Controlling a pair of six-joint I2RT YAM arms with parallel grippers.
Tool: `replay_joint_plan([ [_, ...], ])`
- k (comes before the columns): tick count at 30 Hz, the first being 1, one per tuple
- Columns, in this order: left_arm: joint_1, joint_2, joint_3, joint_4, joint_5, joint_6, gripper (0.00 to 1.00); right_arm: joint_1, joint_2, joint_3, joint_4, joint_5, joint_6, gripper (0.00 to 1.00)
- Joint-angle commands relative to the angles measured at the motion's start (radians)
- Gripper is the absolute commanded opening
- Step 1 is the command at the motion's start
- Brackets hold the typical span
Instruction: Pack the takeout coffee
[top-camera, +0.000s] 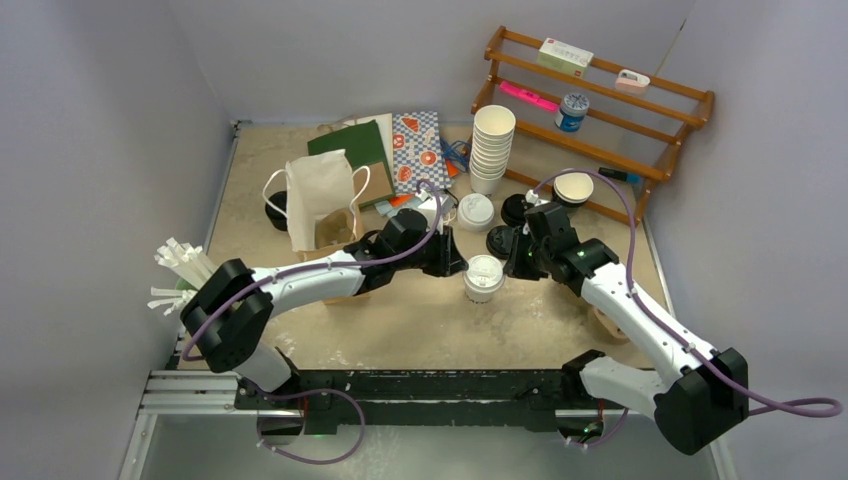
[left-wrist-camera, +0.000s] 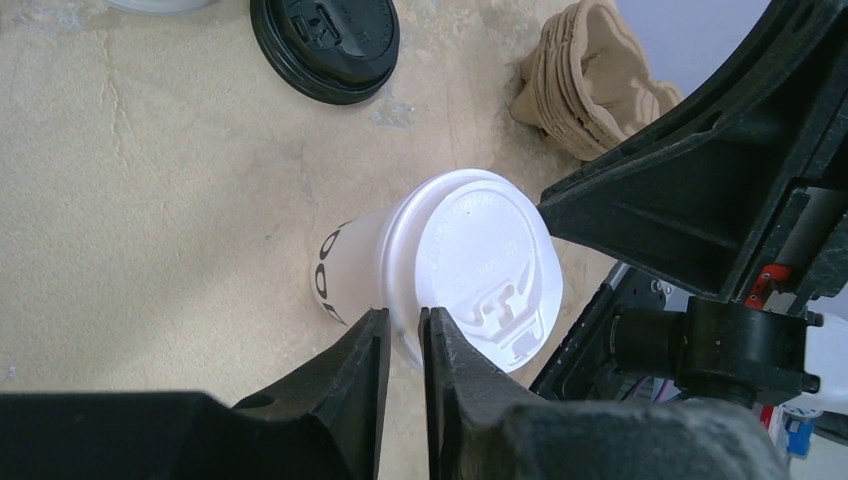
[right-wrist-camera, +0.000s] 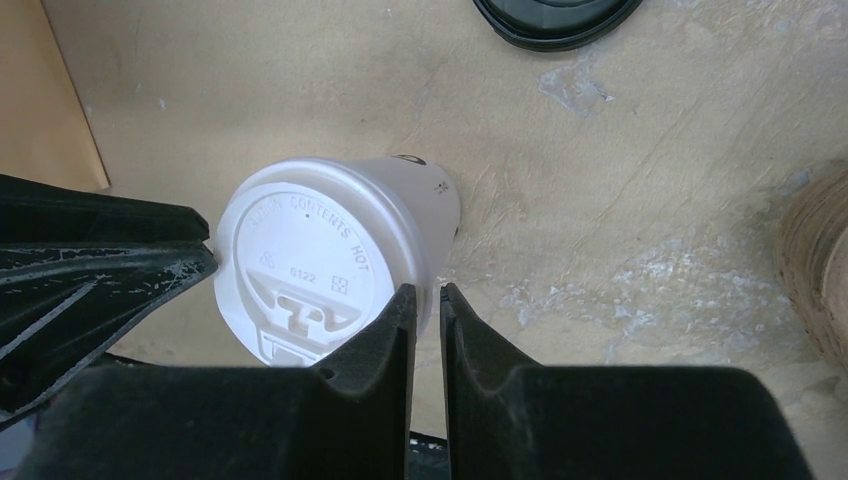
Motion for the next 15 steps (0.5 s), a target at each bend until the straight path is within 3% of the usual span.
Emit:
replay_joint_plan([
  [1, 0.008, -0.064, 0.012, 0.013, 0.014, 0.035, 0.23, 0.004, -0.002, -0.024, -0.012, -0.010, 0.007, 0.17],
  [8, 0.035, -0.147, 0.011, -0.037, -0.011, 0.055, 0.20, 0.004, -0.002, -0.015, -0.014, -0.010, 0.006, 0.16],
  [15, 0.041, -0.082, -0.018, -0.003, 0.034, 0.032, 0.16, 0.004, -0.002, -0.008, -0.017, -0.010, 0.002, 0.16],
])
